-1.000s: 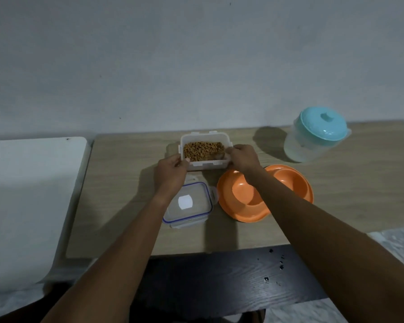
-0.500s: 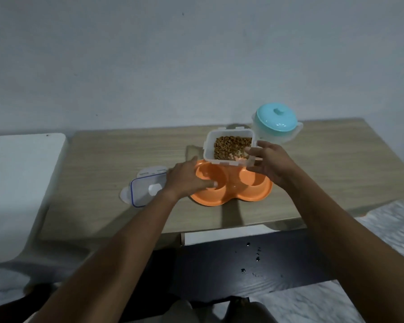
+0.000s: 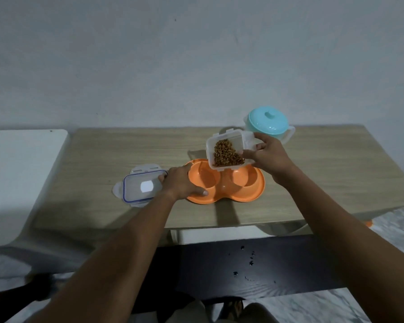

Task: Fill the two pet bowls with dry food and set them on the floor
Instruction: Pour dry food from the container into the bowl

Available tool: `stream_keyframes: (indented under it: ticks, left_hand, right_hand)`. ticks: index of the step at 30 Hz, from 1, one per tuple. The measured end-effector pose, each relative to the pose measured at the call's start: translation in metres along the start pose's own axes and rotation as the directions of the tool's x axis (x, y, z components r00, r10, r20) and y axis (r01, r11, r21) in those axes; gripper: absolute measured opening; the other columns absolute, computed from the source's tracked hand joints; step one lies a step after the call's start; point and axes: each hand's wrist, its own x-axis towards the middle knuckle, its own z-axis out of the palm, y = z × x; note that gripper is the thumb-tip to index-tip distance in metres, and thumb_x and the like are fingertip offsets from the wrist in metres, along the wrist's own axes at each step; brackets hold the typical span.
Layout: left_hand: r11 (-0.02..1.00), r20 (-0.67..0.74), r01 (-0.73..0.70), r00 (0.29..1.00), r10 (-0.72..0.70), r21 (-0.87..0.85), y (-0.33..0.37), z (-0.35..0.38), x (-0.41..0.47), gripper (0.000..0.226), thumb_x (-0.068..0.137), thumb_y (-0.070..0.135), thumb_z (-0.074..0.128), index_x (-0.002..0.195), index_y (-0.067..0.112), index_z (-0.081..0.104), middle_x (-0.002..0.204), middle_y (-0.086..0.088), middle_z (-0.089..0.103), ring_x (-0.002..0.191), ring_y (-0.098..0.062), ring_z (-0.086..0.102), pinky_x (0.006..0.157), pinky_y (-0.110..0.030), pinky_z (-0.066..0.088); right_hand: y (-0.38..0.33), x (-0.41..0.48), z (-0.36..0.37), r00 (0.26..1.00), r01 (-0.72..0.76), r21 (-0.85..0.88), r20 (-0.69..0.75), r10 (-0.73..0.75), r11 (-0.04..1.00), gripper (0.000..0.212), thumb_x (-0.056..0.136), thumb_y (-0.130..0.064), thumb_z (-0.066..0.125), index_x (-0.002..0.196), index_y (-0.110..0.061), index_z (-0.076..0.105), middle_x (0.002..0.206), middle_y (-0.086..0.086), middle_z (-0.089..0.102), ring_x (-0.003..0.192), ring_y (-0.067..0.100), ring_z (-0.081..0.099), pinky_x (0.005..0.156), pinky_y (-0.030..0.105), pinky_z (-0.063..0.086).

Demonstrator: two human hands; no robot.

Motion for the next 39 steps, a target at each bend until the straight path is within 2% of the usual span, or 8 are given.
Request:
stream_keyframes:
  ticks: [5, 10, 12, 15, 19, 22, 26, 39]
  left_hand:
    - [0.998, 0.03, -0.015, 0.999, 0.018, -0.069, 0.0, -0.001, 0.001, 0.092, 0.048, 0.055, 0.089, 0.131, 0.035, 0.055, 0.114, 0.001, 0.069, 0.119, -0.026, 0.055, 0.102, -0.052, 0.039]
    - [0.998, 0.022, 0.002, 1.0, 0.0, -0.062, 0.002, -0.002, -0.001, 0.09, 0.048, 0.055, 0.088, 0.131, 0.039, 0.054, 0.112, 0.002, 0.07, 0.121, -0.024, 0.053, 0.105, -0.054, 0.035]
    - [0.997, 0.03, 0.002, 1.0, 0.001, -0.072, 0.001, -0.001, -0.001, 0.092, 0.047, 0.057, 0.087, 0.131, 0.039, 0.054, 0.112, 0.0, 0.07, 0.121, -0.026, 0.054, 0.104, -0.053, 0.037]
    - [0.994, 0.04, -0.001, 0.999, 0.005, -0.107, -0.001, -0.001, 0.0, 0.096, 0.046, 0.057, 0.088, 0.133, 0.036, 0.054, 0.115, -0.002, 0.07, 0.12, -0.028, 0.056, 0.103, -0.051, 0.041]
    - [0.99, 0.041, -0.008, 0.999, 0.014, -0.141, -0.002, 0.001, -0.001, 0.098, 0.047, 0.055, 0.089, 0.136, 0.036, 0.051, 0.118, -0.002, 0.069, 0.122, -0.029, 0.055, 0.104, -0.052, 0.041]
    - [0.988, 0.039, -0.017, 0.999, 0.023, -0.154, -0.003, 0.001, 0.0, 0.095, 0.047, 0.053, 0.09, 0.134, 0.037, 0.054, 0.115, -0.001, 0.07, 0.119, -0.029, 0.057, 0.103, -0.052, 0.042]
    - [0.986, 0.042, -0.02, 0.999, 0.028, -0.163, -0.004, 0.002, -0.001, 0.094, 0.05, 0.052, 0.089, 0.135, 0.036, 0.053, 0.118, -0.001, 0.069, 0.123, -0.028, 0.054, 0.105, -0.052, 0.04]
    - [0.994, 0.03, -0.023, 0.999, 0.026, -0.111, -0.004, 0.002, -0.001, 0.093, 0.054, 0.055, 0.087, 0.136, 0.039, 0.049, 0.123, 0.0, 0.066, 0.13, -0.027, 0.046, 0.108, -0.054, 0.03]
  right_hand:
    - [-0.004, -0.002, 0.004, 0.991, 0.127, -0.168, -0.026, -0.133, 0.978, 0.068, 0.076, -0.019, 0.088, 0.137, -0.017, 0.058, 0.092, -0.01, 0.059, 0.083, 0.009, 0.061, 0.073, 0.03, 0.057]
    - [-0.008, -0.007, 0.011, 0.966, 0.245, -0.295, -0.006, -0.258, 0.924, 0.068, 0.072, -0.023, 0.09, 0.133, -0.021, 0.062, 0.096, -0.014, 0.065, 0.083, 0.002, 0.06, 0.062, 0.017, 0.047]
    - [-0.007, -0.007, 0.014, 0.96, 0.263, -0.331, -0.005, -0.281, 0.906, 0.072, 0.07, -0.024, 0.091, 0.136, -0.021, 0.062, 0.108, -0.002, 0.07, 0.086, 0.008, 0.064, 0.063, 0.02, 0.05]
    - [-0.005, -0.006, 0.016, 0.96, 0.251, -0.394, -0.012, -0.279, 0.884, 0.08, 0.069, -0.029, 0.091, 0.142, -0.023, 0.057, 0.122, 0.011, 0.067, 0.103, 0.022, 0.065, 0.083, 0.041, 0.058]
    - [-0.002, -0.007, 0.016, 0.963, 0.24, -0.416, -0.009, -0.268, 0.877, 0.086, 0.07, -0.032, 0.091, 0.147, -0.022, 0.053, 0.126, 0.015, 0.063, 0.109, 0.024, 0.063, 0.094, 0.042, 0.055]
    - [0.0, -0.007, 0.016, 0.966, 0.222, -0.416, -0.025, -0.256, 0.882, 0.086, 0.07, -0.032, 0.091, 0.146, -0.021, 0.053, 0.126, 0.014, 0.063, 0.109, 0.024, 0.063, 0.092, 0.04, 0.055]
    - [0.002, -0.009, 0.016, 0.968, 0.214, -0.342, -0.053, -0.246, 0.915, 0.084, 0.07, -0.026, 0.091, 0.145, -0.017, 0.054, 0.113, 0.011, 0.068, 0.096, 0.019, 0.065, 0.07, 0.026, 0.053]
    - [0.001, -0.01, 0.015, 0.964, 0.22, -0.311, -0.074, -0.254, 0.925, 0.08, 0.071, -0.025, 0.091, 0.143, -0.018, 0.056, 0.103, 0.001, 0.064, 0.095, 0.018, 0.063, 0.069, 0.028, 0.052]
